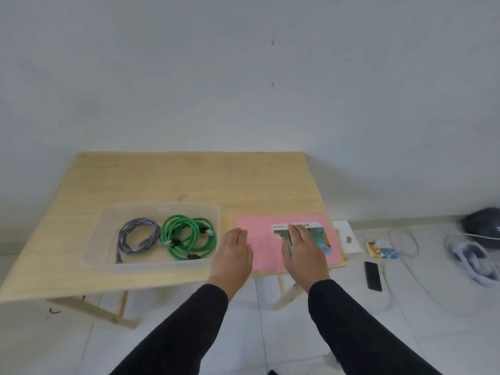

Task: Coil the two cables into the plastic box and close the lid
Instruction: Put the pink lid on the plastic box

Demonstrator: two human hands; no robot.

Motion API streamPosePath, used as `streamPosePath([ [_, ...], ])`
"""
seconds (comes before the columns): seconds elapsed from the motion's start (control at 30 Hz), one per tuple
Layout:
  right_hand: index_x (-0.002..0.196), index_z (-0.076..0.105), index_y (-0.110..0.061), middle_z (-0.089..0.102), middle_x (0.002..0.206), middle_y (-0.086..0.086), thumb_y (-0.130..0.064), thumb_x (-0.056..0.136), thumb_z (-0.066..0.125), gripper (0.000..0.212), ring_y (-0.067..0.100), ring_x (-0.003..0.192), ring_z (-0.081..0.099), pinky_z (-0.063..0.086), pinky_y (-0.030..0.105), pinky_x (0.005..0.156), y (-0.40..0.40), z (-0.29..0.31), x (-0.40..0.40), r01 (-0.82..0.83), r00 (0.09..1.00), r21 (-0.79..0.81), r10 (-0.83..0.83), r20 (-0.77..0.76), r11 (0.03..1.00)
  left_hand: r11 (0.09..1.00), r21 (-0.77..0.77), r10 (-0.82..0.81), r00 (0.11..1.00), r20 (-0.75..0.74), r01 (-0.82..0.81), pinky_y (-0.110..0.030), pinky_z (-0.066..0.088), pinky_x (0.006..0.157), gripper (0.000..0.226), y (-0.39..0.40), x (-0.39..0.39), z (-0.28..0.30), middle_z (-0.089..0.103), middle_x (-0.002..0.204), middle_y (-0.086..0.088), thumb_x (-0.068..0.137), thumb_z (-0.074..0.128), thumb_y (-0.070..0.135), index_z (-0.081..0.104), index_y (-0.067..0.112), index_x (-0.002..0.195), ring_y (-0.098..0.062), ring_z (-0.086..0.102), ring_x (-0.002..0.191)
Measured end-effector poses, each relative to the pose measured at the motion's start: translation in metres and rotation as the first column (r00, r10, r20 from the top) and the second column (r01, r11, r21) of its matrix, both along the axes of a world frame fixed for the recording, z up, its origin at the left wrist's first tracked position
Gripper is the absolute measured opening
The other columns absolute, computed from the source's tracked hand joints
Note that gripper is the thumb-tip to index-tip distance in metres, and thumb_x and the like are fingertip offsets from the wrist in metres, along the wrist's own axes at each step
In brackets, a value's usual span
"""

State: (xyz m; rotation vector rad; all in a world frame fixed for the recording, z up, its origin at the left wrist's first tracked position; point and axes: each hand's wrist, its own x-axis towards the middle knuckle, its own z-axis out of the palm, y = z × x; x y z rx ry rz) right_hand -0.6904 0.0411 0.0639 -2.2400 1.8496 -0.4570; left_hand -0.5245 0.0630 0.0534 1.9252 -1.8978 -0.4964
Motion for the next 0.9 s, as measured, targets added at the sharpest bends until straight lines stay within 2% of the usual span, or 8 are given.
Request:
streamPosePath([
  [0.13, 0.136, 0.038, -0.006, 0.042, 0.141, 0.009, -0.022, 0.096, 0.039, 0.044, 0.021, 0.131, 0.038, 0.034, 0.028, 0.105, -0.007, -0.022, -0.055, 0.042, 0.998, 0.076, -0.038, -0.052, 0.996, 1.0, 0.009, 0.005, 0.947, 0.322, -0.008, -0.03, 0.052, 0.083, 0.027, -0.002, -0.019, -0.038, 0.064, 0.102, -0.013, 0.07, 0.073, 0.015, 0.065, 0.004, 0.095, -0.028, 0.061, 0.097],
  [0.2, 0.135, 0.038, -0.002, 0.043, 0.139, 0.012, -0.021, 0.094, 0.043, 0.045, 0.024, 0.128, 0.041, 0.038, 0.032, 0.103, -0.011, -0.036, -0.078, 0.061, 0.996, 0.101, -0.055, -0.063, 0.993, 0.991, 0.13, -0.023, 0.893, 0.449, -0.039, -0.04, 0.044, 0.097, 0.022, -0.001, -0.028, -0.048, 0.056, 0.115, -0.019, 0.079, 0.057, 0.01, 0.062, 0.005, 0.1, -0.036, 0.053, 0.109],
  [0.27, 0.133, 0.04, -0.001, 0.046, 0.134, 0.013, -0.02, 0.093, 0.045, 0.045, 0.026, 0.123, 0.045, 0.045, 0.036, 0.095, -0.014, -0.049, -0.096, 0.096, 0.994, 0.127, -0.09, -0.058, 0.987, 0.995, 0.092, -0.004, 0.877, 0.48, -0.045, -0.053, 0.032, 0.106, 0.034, 0.0, -0.034, -0.062, 0.048, 0.123, -0.03, 0.087, 0.034, 0.005, 0.054, -0.004, 0.112, -0.047, 0.044, 0.115],
  [0.37, 0.131, 0.04, -0.004, 0.045, 0.134, 0.01, -0.02, 0.093, 0.043, 0.042, 0.024, 0.121, 0.047, 0.049, 0.035, 0.087, -0.016, -0.06, -0.114, 0.132, 0.991, 0.132, -0.129, -0.031, 0.982, 0.987, 0.078, 0.096, 0.902, 0.42, -0.141, -0.058, 0.036, 0.103, 0.042, -0.003, -0.042, -0.073, 0.051, 0.117, -0.039, 0.089, 0.031, 0.006, 0.043, -0.018, 0.121, -0.052, 0.048, 0.111],
  [0.53, 0.137, 0.033, -0.008, 0.032, 0.148, 0.009, -0.024, 0.097, 0.036, 0.044, 0.024, 0.127, 0.043, 0.044, 0.035, 0.095, -0.023, -0.069, -0.128, 0.185, 0.98, 0.175, -0.196, 0.045, 0.967, 0.979, 0.046, 0.187, 0.966, 0.18, -0.198, -0.056, 0.041, 0.099, 0.04, -0.005, -0.061, -0.074, 0.054, 0.112, -0.04, 0.092, 0.031, 0.008, 0.044, -0.018, 0.12, -0.052, 0.053, 0.108],
  [0.7, 0.135, 0.037, -0.008, 0.046, 0.135, 0.013, -0.025, 0.098, 0.036, 0.041, 0.027, 0.116, 0.051, 0.044, 0.033, 0.094, -0.03, -0.071, -0.132, 0.202, 0.951, 0.221, -0.245, 0.186, 0.954, 0.952, 0.04, 0.302, 0.953, 0.006, -0.303, -0.057, 0.035, 0.105, 0.04, -0.006, -0.064, -0.079, 0.045, 0.128, -0.037, 0.091, 0.046, 0.0, 0.04, -0.013, 0.128, -0.053, 0.04, 0.122],
  [0.8, 0.135, 0.039, -0.008, 0.049, 0.131, 0.014, -0.024, 0.098, 0.036, 0.041, 0.028, 0.114, 0.052, 0.044, 0.035, 0.096, -0.034, -0.067, -0.129, 0.239, 0.932, 0.193, -0.281, 0.23, 0.952, 0.923, 0.012, 0.383, 0.915, -0.13, -0.385, -0.045, 0.035, 0.107, 0.042, -0.013, -0.07, -0.065, 0.035, 0.142, -0.022, 0.097, 0.036, 0.012, 0.034, 0.0, 0.136, -0.037, 0.036, 0.13],
  [0.9, 0.132, 0.04, -0.007, 0.051, 0.128, 0.014, -0.026, 0.098, 0.036, 0.039, 0.028, 0.114, 0.052, 0.045, 0.036, 0.094, -0.042, -0.056, -0.128, 0.273, 0.92, 0.155, -0.305, 0.245, 0.949, 0.907, -0.012, 0.41, 0.89, -0.201, -0.421, -0.024, 0.024, 0.106, 0.046, -0.02, -0.074, -0.049, 0.025, 0.149, -0.016, 0.099, 0.034, 0.017, 0.027, 0.005, 0.142, -0.028, 0.031, 0.135],
])
